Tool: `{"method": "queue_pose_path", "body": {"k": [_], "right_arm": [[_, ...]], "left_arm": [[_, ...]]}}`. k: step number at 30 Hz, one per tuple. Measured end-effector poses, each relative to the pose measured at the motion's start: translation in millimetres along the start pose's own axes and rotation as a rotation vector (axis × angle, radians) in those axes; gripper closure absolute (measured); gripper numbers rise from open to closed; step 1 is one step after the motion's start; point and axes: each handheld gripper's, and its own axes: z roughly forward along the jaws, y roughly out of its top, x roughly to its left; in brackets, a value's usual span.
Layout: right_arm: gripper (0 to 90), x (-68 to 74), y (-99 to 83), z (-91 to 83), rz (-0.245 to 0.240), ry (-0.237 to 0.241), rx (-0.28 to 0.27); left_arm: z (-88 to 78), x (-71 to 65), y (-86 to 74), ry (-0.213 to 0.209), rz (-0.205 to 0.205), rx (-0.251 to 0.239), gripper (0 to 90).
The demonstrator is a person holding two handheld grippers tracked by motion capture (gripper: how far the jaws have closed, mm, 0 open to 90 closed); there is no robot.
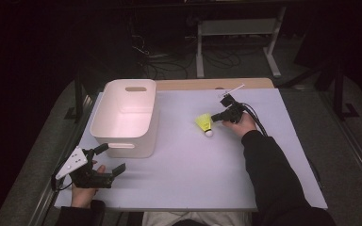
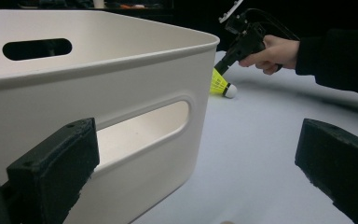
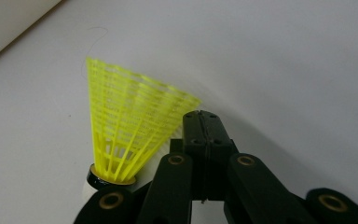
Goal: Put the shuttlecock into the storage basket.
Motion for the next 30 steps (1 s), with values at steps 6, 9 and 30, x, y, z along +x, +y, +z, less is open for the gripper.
{"method": "queue_pose_path", "body": {"k": [6,9,30], "right_arm": [[89.0,2.5,-0.4,4.2,-0.003,0.010,0.003],[89.0,6.0,0.2,5.7,-0.016,0.016,0.005],[89.0,22.1,2.4,7.8,-0.069,0.036,-0.002]], "left_arm": [[-0.2,0.0,0.0,-0.001,0.000,0.000,0.0],[-0.1,-0.1,0.0,-0.002,-0.001,-0.001,0.0],[-0.5,-0.3,0.0,-0.002,-0.002,-0.002,0.0]]}}
